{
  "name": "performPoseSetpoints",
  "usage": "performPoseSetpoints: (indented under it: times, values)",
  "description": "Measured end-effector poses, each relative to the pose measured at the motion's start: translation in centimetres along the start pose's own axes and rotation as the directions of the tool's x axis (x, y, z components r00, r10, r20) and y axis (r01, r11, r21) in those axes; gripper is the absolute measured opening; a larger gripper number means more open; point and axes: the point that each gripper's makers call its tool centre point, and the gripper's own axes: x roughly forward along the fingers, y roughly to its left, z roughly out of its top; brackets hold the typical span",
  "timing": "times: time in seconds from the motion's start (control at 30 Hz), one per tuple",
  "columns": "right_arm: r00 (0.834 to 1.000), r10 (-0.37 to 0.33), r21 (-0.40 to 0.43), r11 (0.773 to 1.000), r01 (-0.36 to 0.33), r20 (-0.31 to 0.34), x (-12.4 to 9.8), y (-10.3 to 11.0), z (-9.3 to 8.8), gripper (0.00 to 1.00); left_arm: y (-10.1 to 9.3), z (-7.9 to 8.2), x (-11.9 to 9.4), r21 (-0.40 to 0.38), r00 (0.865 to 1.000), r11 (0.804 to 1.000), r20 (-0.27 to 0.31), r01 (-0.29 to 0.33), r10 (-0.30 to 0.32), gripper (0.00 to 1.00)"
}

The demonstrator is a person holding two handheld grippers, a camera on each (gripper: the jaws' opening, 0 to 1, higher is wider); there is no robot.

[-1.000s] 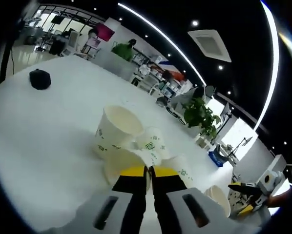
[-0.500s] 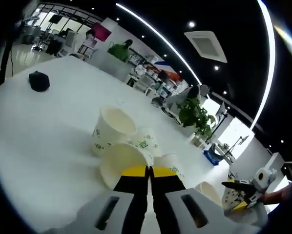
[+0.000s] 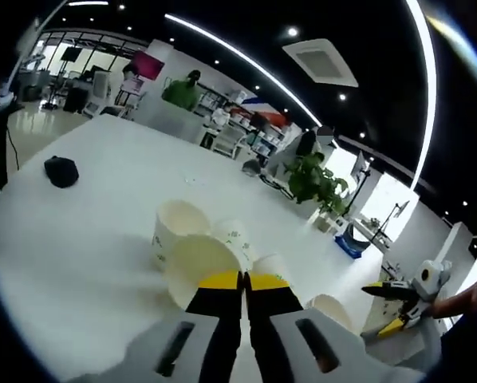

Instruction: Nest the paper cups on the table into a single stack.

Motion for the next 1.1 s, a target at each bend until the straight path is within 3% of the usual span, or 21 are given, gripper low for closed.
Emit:
performPoseSetpoints:
  times: [0.4, 1.1]
  values:
    - [1.000, 0.007, -0.010, 1.000, -0.007, 0.015, 0.0, 0.1, 0.2, 0.87, -2.2, 2.6, -1.6, 0.080, 1.000, 0.997, -0.018, 0.022, -0.020, 0.00]
    - [1.000, 0.012, -0.020, 1.000, -0.012, 0.027, 0.0, 0.3, 0.4, 0.93, -6.7, 3.8, -2.9, 0.181, 0.992, 0.979, -0.094, 0.095, -0.079, 0.00]
